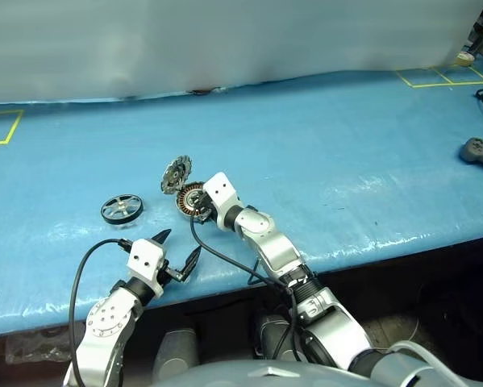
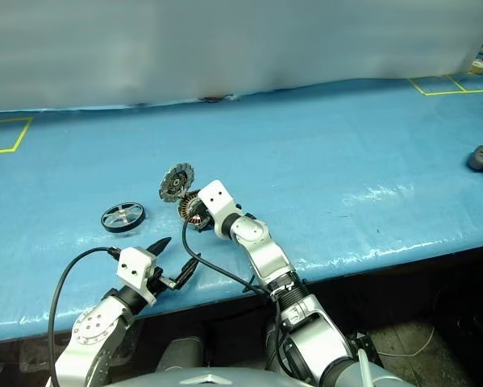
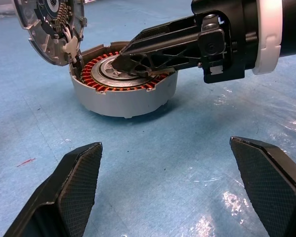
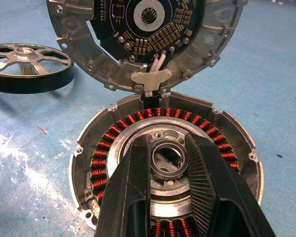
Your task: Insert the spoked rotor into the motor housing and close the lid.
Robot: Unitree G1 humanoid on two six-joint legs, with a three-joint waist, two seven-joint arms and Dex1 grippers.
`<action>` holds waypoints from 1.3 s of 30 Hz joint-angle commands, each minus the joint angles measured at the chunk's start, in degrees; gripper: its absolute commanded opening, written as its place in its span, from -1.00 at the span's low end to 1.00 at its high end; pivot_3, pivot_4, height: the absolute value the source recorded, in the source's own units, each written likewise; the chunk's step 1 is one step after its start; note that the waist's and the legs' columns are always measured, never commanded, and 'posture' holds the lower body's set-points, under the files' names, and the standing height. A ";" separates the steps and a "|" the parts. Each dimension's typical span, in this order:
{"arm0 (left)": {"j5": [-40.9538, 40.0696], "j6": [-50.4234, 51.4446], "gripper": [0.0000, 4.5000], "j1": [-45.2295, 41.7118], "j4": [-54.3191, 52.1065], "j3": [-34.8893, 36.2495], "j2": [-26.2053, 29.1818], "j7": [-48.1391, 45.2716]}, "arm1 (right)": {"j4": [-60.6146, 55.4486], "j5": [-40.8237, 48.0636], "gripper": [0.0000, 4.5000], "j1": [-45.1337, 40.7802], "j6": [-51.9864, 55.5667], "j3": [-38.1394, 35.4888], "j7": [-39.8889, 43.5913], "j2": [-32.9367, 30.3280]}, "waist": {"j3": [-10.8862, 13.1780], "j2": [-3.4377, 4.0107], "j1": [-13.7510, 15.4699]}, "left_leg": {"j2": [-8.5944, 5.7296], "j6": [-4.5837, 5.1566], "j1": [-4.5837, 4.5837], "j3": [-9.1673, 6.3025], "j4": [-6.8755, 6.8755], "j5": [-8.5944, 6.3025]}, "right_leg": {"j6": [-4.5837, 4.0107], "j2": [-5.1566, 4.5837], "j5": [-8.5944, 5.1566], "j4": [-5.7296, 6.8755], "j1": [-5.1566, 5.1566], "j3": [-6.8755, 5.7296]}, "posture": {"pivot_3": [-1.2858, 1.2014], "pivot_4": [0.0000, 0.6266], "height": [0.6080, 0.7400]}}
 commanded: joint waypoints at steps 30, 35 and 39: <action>-0.32 -0.08 1.00 -0.23 -0.69 -0.38 0.15 -0.70 | 0.93 0.49 -0.70 0.35 1.44 -0.23 1.83 -0.91 | -0.01 0.00 -0.02 | 0.00 0.00 0.03 0.01 0.00 0.00 | 0.02 0.00 0.02 -0.01 0.02 0.01 | 0.03 -0.52 1.00; -0.29 0.04 1.00 -0.19 -0.69 -0.41 0.04 -0.55 | 0.07 0.39 -0.70 -0.26 1.77 0.07 2.22 -0.36 | -0.01 0.00 -0.03 | 0.00 0.00 0.02 0.01 0.00 0.00 | 0.02 0.00 0.02 -0.02 0.01 0.01 | 0.03 -0.52 1.00; -0.32 0.13 1.00 -0.23 -0.66 -0.38 0.03 -0.56 | -1.08 0.51 -0.70 -0.52 2.49 -0.11 2.41 -0.38 | -0.01 0.01 -0.02 | 0.00 0.00 0.02 0.01 0.00 0.00 | 0.02 0.00 0.02 -0.02 0.01 0.01 | 0.03 -0.52 1.00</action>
